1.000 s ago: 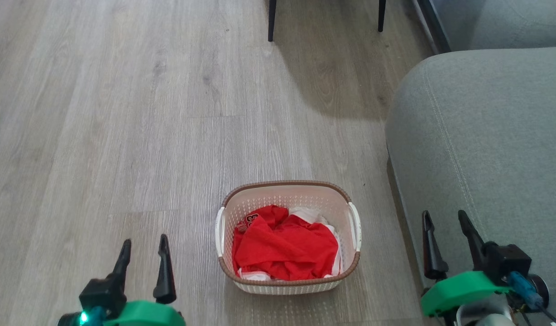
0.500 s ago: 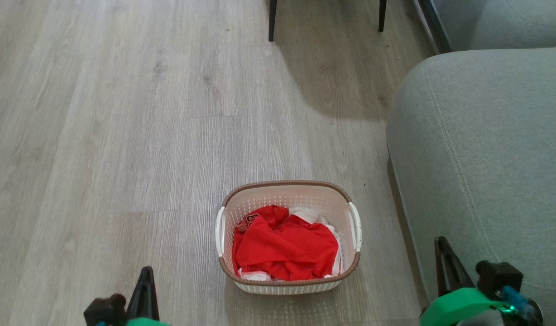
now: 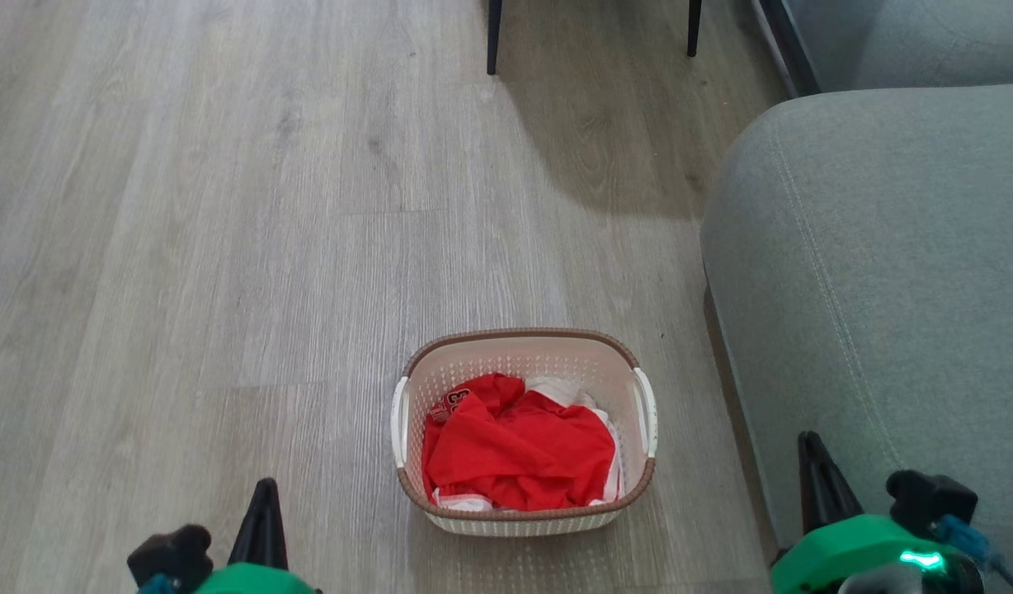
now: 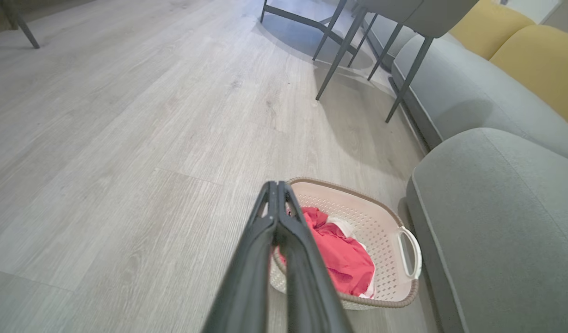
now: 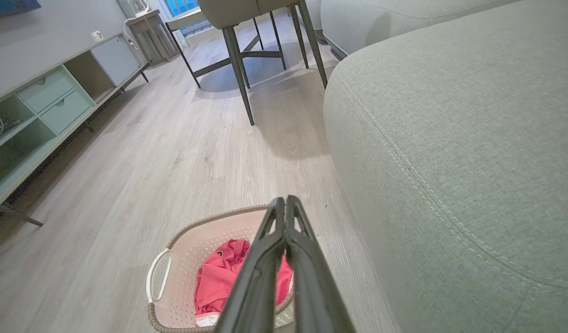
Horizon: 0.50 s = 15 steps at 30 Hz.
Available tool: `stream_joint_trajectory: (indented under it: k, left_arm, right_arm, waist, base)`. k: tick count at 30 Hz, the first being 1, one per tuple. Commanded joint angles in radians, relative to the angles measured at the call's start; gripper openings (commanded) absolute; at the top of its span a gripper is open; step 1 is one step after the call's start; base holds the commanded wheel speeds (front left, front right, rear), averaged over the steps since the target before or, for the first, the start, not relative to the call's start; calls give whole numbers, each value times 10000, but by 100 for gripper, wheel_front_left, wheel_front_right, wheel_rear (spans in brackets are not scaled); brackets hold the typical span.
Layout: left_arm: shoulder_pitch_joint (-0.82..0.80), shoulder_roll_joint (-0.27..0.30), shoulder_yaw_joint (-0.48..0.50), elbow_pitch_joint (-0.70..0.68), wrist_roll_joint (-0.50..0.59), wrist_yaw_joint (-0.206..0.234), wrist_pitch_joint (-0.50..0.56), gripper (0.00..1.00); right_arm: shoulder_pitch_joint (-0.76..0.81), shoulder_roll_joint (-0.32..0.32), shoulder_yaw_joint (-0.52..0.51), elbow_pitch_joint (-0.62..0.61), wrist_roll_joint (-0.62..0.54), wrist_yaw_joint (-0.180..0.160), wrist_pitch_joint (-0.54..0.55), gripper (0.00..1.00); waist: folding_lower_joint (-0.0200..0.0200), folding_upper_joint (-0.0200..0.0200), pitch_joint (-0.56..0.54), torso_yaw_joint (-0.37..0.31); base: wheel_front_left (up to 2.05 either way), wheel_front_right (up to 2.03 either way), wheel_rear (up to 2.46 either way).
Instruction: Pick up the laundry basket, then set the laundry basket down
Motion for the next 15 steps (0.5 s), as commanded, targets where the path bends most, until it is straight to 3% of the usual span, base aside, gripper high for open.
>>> stream_joint_trajectory:
  k: [1, 15]
  left_arm:
    - [-443, 97, 189, -248, -274, -87, 34, 0]
    - [-765, 152, 390, -171, -1864, -324, 396, 0]
  right_arm:
    - [-406, -140, -63, -257, 299, 2, 74, 0]
    - [-609, -207, -187, -206, 1919, 4, 423, 0]
  waist:
    - [0, -1, 1, -3]
    - [0, -1, 11, -34]
  base:
    - [0, 0, 0]
    - [0, 0, 0]
